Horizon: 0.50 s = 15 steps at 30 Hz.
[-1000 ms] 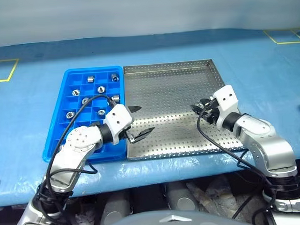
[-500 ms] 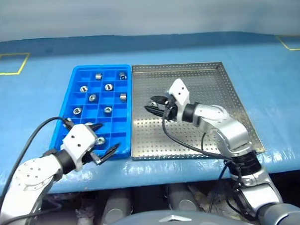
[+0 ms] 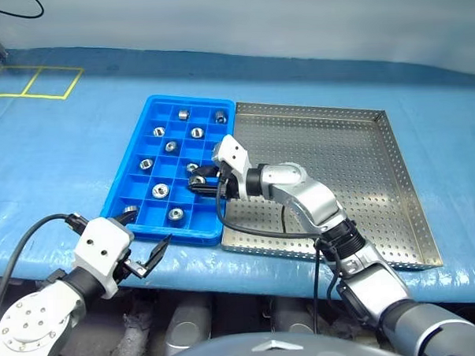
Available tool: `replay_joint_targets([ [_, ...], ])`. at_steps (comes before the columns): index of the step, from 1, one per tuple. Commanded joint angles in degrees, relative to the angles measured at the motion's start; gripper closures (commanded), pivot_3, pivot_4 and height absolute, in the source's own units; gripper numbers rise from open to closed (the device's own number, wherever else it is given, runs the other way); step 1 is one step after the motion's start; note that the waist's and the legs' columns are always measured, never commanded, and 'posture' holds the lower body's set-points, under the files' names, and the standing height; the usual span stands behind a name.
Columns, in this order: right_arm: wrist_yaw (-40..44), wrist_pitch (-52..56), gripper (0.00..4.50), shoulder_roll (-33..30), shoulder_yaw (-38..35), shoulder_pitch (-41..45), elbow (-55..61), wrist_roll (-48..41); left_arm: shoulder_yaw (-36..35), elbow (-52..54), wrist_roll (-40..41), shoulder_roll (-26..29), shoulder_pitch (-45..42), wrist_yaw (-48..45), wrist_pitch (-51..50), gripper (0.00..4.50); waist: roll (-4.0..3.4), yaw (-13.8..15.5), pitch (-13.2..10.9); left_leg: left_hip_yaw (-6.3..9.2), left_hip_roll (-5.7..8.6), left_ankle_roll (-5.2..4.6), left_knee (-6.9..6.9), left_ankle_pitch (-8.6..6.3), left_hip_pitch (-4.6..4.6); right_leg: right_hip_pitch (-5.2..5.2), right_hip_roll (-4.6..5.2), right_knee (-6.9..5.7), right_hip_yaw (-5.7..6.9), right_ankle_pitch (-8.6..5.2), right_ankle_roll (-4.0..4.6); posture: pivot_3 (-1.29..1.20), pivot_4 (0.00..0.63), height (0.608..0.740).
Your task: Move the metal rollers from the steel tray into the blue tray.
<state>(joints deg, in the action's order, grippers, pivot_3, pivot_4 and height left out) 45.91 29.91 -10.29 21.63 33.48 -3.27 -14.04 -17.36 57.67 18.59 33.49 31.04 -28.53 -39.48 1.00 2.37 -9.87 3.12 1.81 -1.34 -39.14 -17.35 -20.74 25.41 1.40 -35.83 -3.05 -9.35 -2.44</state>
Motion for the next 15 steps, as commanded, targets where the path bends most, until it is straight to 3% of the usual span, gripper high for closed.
replay_joint_targets([
  [1,0.1,-1.4,2.76,0.0,-1.2,0.8,0.4,0.2,0.5,2.0,-0.3,0.1,-1.1,0.9,0.5,0.16,-0.01,0.0,0.0,0.03,0.00,0.02,0.02,0.02,0.00,0.00,0.00,0.00,0.03,-0.01,0.01,0.22,0.150,0.740],
  [15,-1.3,-1.0,2.76,-0.5,-3.3,-1.3,2.1,0.4,3.6,-1.3,0.2,1.6,-7.4,0.5,0.3,0.16,-0.02,-0.4,0.0,0.29,-0.03,0.21,0.09,0.12,-0.02,-0.04,-0.02,-0.04,0.28,-0.07,0.11,0.17,0.150,0.740],
])
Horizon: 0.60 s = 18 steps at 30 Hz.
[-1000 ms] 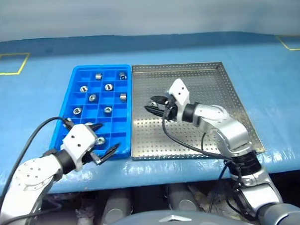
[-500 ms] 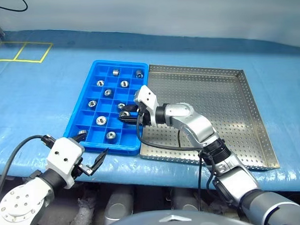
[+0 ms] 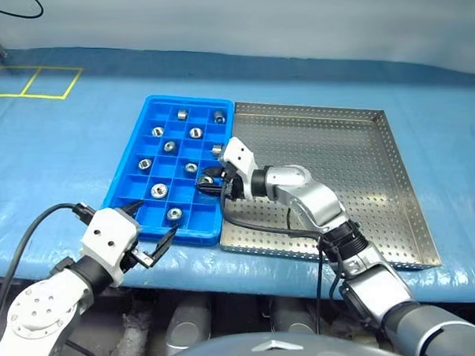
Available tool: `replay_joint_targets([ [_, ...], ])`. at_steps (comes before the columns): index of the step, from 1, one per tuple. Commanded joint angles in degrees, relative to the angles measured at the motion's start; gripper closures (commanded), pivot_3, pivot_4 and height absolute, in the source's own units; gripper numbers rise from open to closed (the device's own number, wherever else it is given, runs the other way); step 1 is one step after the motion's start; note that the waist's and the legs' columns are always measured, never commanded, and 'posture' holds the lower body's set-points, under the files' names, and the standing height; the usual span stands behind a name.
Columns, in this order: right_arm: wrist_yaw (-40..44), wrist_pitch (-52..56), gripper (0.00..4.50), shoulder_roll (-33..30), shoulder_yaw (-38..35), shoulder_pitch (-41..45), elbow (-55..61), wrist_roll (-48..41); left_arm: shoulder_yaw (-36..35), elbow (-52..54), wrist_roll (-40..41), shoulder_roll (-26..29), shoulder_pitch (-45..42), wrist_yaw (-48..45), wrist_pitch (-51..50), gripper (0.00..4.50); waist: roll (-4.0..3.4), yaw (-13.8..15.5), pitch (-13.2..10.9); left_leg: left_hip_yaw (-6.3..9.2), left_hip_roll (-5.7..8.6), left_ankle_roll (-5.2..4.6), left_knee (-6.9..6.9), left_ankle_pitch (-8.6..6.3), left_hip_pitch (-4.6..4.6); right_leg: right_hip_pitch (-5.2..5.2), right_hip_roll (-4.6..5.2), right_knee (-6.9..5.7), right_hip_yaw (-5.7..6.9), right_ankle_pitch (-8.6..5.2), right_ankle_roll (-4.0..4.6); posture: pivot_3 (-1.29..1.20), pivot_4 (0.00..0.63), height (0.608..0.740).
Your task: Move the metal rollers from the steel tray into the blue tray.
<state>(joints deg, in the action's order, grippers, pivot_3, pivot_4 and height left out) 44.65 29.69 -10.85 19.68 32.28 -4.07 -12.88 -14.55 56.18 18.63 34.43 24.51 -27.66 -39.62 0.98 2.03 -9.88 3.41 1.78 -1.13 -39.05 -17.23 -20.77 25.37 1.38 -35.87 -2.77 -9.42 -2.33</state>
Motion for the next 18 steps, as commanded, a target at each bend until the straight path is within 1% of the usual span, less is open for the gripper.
replay_joint_targets([
  [1,0.0,-0.7,2.41,0.0,-1.3,-0.2,3.0,-0.7,1.0,0.0,0.1,0.7,-1.1,-0.4,0.4,0.16,0.00,-0.1,0.0,0.00,0.00,0.00,0.00,0.00,0.00,-0.01,0.00,0.00,0.00,0.00,0.00,0.17,0.150,0.740],
  [2,0.0,-0.7,2.05,0.0,-1.3,-0.3,3.2,-0.7,1.1,-0.1,0.1,0.7,-1.3,-0.4,0.4,0.16,0.00,-0.2,0.0,0.00,0.00,0.00,0.00,0.00,0.00,-0.01,0.00,0.01,0.00,0.00,0.00,0.17,0.150,0.740],
  [4,-0.9,-1.0,1.55,0.4,-1.8,-0.6,3.7,-0.8,1.2,-0.5,0.1,0.8,-1.8,-0.5,0.4,0.16,0.00,-0.2,0.0,0.02,-0.01,0.01,0.01,0.00,0.00,0.00,0.00,0.00,0.01,0.00,0.01,0.17,0.150,0.740],
  [7,-2.2,-1.2,1.55,0.8,-3.2,-0.8,4.6,-1.1,1.7,-1.1,0.1,0.9,-2.8,-0.6,0.6,0.16,0.00,-0.3,0.0,0.03,-0.01,0.02,0.02,0.01,0.00,0.01,0.00,-0.01,0.02,0.00,0.01,0.17,0.150,0.740],
  [9,-2.9,-1.3,1.55,0.8,-3.9,-0.8,4.9,-1.0,2.4,-1.8,0.1,1.0,-3.8,-0.7,0.8,0.16,0.00,-0.5,0.0,0.05,-0.01,0.04,0.01,0.02,0.00,0.01,0.00,-0.01,0.03,-0.01,0.00,0.12,0.150,0.740],
  [11,-5.4,-1.4,1.55,0.6,-5.8,-1.2,5.9,-0.4,3.7,-3.1,0.0,0.4,-6.4,-0.3,1.3,0.16,0.00,-0.5,0.0,0.05,0.00,0.04,0.01,0.02,0.00,-0.01,0.00,-0.01,0.03,-0.06,-0.08,0.10,0.150,0.740],
  [14,-8.8,-1.5,1.55,-1.2,-9.1,-2.5,7.8,0.4,6.8,-6.1,-0.8,-1.9,-12.2,1.8,2.6,0.16,-0.02,-0.4,0.0,0.10,0.05,0.05,-0.01,0.03,0.00,-0.06,0.03,0.01,0.08,-0.05,-0.09,0.08,0.150,0.740],
  [18,-12.1,-1.9,1.55,-5.8,-13.4,-6.7,11.2,1.9,11.6,-12.0,-3.3,-4.7,-18.4,2.4,7.5,0.16,-0.02,-0.6,0.0,0.10,0.11,0.05,-0.02,0.03,-0.02,-0.09,0.11,0.04,0.08,0.06,-0.05,0.01,0.150,0.740],
])
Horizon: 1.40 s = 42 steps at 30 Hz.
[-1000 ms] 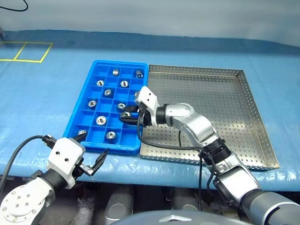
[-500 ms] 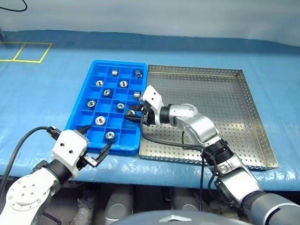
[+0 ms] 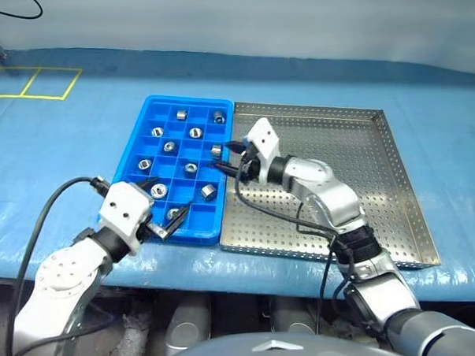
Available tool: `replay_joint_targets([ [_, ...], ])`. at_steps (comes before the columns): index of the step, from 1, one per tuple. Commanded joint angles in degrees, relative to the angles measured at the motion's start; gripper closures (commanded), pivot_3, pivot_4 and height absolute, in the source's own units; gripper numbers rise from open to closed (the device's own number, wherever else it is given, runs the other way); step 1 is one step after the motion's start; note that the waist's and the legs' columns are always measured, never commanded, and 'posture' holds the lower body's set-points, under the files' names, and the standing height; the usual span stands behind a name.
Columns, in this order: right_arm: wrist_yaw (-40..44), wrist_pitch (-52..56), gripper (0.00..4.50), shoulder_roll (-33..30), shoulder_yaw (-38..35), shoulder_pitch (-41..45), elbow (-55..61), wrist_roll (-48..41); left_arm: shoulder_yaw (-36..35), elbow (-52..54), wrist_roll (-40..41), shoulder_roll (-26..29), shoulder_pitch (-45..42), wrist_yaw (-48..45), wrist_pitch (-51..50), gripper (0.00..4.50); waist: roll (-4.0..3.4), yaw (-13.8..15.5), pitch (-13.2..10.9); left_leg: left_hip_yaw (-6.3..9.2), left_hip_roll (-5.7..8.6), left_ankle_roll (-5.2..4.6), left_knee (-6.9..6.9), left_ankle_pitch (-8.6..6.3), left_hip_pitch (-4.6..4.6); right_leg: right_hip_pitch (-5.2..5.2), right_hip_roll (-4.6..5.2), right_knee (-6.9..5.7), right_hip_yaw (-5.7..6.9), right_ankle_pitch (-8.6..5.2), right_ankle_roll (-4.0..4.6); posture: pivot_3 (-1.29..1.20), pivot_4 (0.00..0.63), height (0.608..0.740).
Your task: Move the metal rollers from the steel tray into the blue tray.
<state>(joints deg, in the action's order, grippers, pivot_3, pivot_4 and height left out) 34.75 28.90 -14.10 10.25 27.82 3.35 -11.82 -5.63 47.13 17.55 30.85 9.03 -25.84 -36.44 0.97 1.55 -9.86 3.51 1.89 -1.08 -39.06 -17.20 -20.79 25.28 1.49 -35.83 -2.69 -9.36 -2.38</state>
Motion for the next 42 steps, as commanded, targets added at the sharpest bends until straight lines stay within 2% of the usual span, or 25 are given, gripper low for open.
replay_joint_targets([
  [1,-2.7,-1.2,1.55,-4.1,-5.0,-3.5,4.5,1.3,3.8,-4.7,-2.7,-1.5,-4.4,0.4,5.1,0.16,-0.02,-0.2,0.0,-0.01,0.02,0.00,0.00,0.00,0.00,0.02,0.02,-0.01,0.00,0.01,-0.01,0.00,0.150,0.740],
  [6,-4.0,0.6,1.55,-10.0,-9.7,-8.4,7.5,1.5,6.7,-12.8,-3.9,-3.0,-11.0,-0.4,8.4,0.16,-0.03,-2.4,0.0,-0.07,0.00,-0.04,0.02,-0.02,-0.09,0.11,0.01,0.00,-0.03,0.07,-0.11,-0.08,0.150,0.740],
  [11,-3.4,1.4,1.55,-13.1,-14.2,-12.1,9.3,-0.8,7.6,-18.7,-3.7,-5.2,-15.5,-1.0,10.5,0.16,-0.05,-4.6,0.0,-0.15,-0.06,-0.10,-0.01,-0.05,-0.07,0.10,-0.06,-0.01,-0.12,0.13,-0.23,-0.14,0.150,0.740],
  [14,-2.6,0.6,0.97,-13.2,-15.7,-13.3,9.5,-2.6,7.9,-19.5,-3.7,-5.1,-15.4,-2.0,11.1,0.16,-0.05,-5.8,0.0,-0.20,-0.06,-0.16,-0.04,-0.08,-0.06,0.08,-0.06,0.00,-0.17,0.16,-0.28,-0.16,0.150,0.740],
  [17,-3.1,-1.2,0.05,-12.5,-16.5,-13.9,9.4,-3.1,7.6,-19.7,-3.3,-5.1,-15.1,-2.7,11.4,0.16,-0.05,-6.9,0.0,-0.35,-0.07,-0.21,-0.04,-0.11,-0.01,0.11,-0.09,-0.01,-0.35,0.21,-0.37,-0.17,0.150,0.740],
  [26,0.6,-2.7,0.02,-13.5,-15.4,-12.3,8.0,-4.1,7.5,-19.0,-2.7,-2.9,-13.6,-6.0,11.3,0.16,-0.05,-7.1,0.0,-0.65,-0.08,-0.32,-0.14,-0.15,0.09,0.09,-0.14,-0.01,-0.67,0.16,-0.83,-0.12,0.150,0.740],
  [42,5.4,-4.4,0.02,-14.9,-13.2,-12.6,9.4,-5.0,8.3,-19.3,-3.0,-2.8,-14.0,-7.1,10.6,0.16,-0.05,-6.4,0.0,-0.70,-0.06,-0.40,-0.15,-0.20,0.09,0.11,-0.11,0.01,-0.73,0.34,-0.60,-0.12,0.150,0.740],
])
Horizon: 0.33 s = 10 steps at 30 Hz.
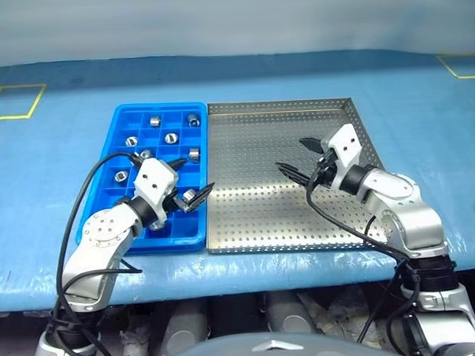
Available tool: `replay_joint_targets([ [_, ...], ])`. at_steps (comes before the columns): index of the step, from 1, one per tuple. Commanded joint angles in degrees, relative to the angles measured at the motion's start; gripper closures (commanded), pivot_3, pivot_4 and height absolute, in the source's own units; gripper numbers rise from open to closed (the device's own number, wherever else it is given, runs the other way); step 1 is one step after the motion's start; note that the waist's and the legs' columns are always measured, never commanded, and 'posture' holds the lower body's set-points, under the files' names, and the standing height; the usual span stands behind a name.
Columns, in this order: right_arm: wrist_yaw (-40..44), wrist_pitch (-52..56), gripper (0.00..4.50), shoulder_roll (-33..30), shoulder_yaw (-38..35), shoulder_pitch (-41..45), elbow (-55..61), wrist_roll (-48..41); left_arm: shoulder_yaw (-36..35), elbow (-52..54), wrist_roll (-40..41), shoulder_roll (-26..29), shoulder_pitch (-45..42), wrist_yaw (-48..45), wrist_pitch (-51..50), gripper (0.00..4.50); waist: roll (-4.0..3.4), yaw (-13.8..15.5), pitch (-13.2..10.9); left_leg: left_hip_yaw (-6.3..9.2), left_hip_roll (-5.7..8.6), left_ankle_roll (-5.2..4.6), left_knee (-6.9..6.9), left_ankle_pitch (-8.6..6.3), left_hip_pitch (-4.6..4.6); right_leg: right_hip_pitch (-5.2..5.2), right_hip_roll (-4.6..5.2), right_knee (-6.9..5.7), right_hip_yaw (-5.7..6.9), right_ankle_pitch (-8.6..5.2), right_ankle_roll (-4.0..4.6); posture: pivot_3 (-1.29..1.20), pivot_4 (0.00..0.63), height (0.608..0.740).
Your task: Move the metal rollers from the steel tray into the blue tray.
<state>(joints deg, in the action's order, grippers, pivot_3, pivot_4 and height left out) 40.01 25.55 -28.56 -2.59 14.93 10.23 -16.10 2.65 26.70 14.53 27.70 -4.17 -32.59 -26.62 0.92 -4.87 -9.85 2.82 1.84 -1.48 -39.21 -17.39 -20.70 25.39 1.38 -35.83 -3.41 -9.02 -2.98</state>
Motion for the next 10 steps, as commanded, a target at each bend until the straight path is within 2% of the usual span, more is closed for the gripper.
replay_joint_targets([
  [1,0.2,-1.0,0.02,-0.5,-0.3,0.3,2.5,-0.7,0.1,1.1,0.0,0.3,-0.8,-0.3,0.8,0.16,0.00,0.0,0.0,0.00,0.00,0.00,0.00,0.00,0.00,0.00,0.00,0.00,0.00,0.00,0.00,-0.12,0.150,0.740],
  [10,-0.1,-0.8,0.02,-0.3,-0.1,0.5,2.4,-0.7,0.1,1.1,-0.3,0.2,-1.0,-0.1,1.1,0.16,0.00,0.0,0.0,-0.01,0.00,0.00,0.00,0.00,0.00,0.00,0.00,0.00,-0.01,0.00,0.00,-0.11,0.150,0.740],
])
